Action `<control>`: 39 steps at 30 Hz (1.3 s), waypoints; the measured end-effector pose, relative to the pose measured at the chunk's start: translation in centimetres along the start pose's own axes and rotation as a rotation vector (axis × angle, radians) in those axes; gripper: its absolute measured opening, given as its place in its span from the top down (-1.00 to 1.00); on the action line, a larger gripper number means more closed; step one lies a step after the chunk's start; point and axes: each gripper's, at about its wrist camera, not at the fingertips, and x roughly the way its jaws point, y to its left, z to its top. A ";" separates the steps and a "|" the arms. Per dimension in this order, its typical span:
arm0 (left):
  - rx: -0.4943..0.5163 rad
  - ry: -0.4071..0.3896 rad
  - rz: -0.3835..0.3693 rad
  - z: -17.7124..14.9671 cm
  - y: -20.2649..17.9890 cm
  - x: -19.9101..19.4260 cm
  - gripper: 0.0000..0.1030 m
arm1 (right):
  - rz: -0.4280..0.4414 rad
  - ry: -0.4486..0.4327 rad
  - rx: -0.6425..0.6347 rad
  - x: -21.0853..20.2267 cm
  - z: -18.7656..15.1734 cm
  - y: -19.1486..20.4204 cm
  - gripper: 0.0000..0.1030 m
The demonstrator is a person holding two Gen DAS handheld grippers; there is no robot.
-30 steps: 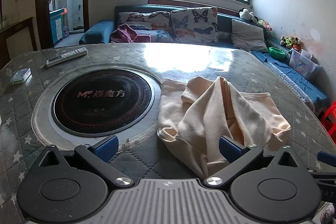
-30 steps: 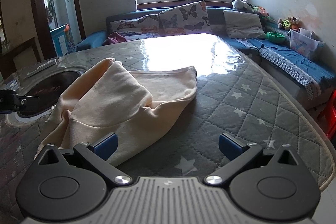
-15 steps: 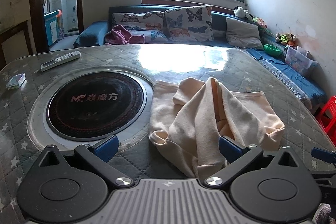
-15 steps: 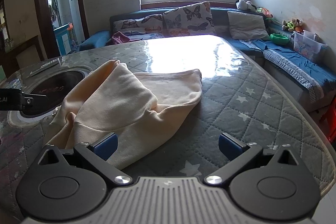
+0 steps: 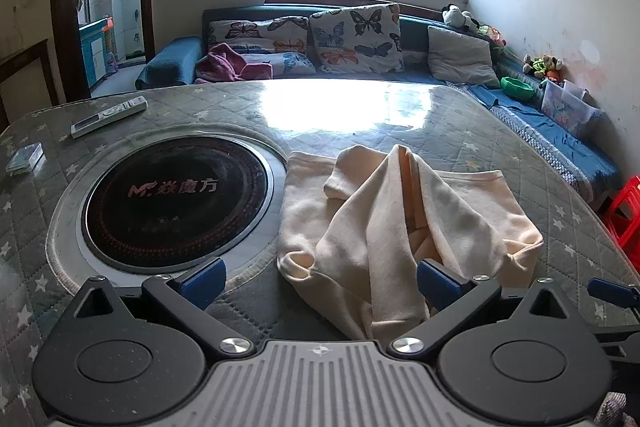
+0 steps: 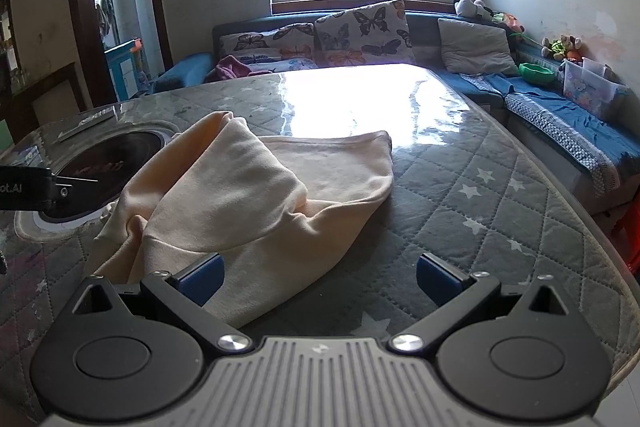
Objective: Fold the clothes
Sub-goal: 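Move both grippers over the crumpled cream shirt toward its collar, then grasp the shirt edge with the left gripper while the right gripper grasps another edge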
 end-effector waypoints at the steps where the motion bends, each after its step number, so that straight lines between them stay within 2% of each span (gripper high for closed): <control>1: 0.001 0.002 0.000 0.1 0.0 0.1 -1.00 | 0.001 0.001 -0.003 0.1 0.0 0.0 -1.00; 18: 0.024 0.019 -0.014 1.6 -0.2 2.2 -1.00 | 0.013 0.007 -0.011 1.4 1.3 0.1 -1.00; 32: 0.093 -0.014 -0.042 4.5 -1.4 4.8 -0.98 | 0.023 0.003 -0.015 2.7 3.1 0.0 -1.00; 34: 0.109 -0.017 -0.050 5.1 -1.7 5.6 -0.93 | 0.024 0.005 -0.013 2.9 3.3 -0.1 -1.00; 39: 0.140 -0.003 -0.090 6.8 -2.4 7.9 -0.64 | 0.018 0.010 -0.007 3.4 3.7 -0.5 -1.00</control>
